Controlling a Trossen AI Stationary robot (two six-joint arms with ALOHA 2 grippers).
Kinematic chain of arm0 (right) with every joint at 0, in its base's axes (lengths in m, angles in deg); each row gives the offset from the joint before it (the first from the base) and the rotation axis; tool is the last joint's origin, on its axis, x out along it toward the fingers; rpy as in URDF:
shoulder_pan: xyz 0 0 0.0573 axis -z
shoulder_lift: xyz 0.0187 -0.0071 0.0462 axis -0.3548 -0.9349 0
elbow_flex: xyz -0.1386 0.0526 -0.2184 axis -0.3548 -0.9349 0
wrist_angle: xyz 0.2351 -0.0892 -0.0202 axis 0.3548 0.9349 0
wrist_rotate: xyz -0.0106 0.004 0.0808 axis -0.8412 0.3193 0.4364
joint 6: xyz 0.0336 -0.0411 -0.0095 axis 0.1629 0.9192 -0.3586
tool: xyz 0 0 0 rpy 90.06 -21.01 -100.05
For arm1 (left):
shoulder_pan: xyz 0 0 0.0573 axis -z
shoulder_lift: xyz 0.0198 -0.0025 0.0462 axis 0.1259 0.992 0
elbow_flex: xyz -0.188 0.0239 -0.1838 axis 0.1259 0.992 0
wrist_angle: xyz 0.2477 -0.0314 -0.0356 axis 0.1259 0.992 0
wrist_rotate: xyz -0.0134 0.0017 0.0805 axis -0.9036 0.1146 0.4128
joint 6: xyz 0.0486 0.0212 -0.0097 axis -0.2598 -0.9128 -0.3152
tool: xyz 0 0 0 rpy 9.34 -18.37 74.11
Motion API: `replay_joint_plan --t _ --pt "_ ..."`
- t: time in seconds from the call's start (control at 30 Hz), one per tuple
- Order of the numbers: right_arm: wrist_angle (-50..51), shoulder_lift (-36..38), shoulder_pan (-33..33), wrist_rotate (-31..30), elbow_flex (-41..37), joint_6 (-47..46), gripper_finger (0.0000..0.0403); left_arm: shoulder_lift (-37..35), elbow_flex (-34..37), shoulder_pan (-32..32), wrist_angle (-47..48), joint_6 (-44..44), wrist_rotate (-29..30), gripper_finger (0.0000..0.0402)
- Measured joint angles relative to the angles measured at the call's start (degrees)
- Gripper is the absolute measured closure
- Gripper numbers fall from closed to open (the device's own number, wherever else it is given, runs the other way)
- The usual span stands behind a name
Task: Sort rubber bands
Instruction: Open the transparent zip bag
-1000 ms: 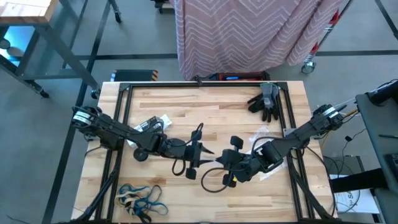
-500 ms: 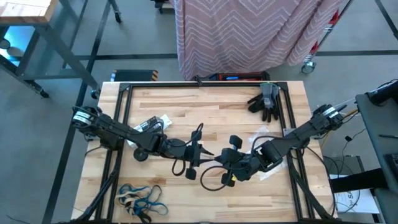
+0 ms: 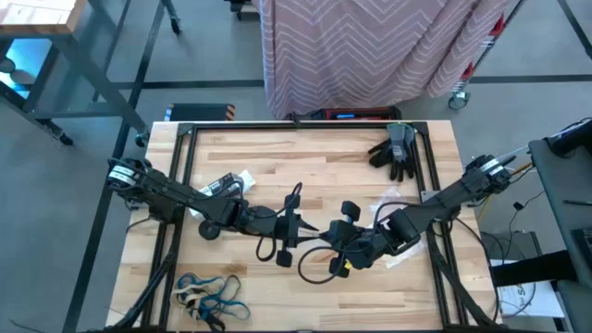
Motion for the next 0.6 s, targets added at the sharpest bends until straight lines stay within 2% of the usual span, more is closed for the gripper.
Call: replay_joint_plan --t 0.23,0.47,0.6 --pt "0.0 0.0 0.2 0.0 0.0 0.4 0.0403 0.0 0.0 0.0 0.1 2.7 -0.4 0.0329" --pt "0.1 0.0 0.2 0.0 0.0 0.9 0.0403 0.0 -0.1 0.0 1.3 3.1 -0.5 0.0388" --pt "0.1 0.0 0.2 0.0 0.0 1.0 0.0403 0.0 -0.1 0.0 1.3 3.1 -0.5 0.0382"
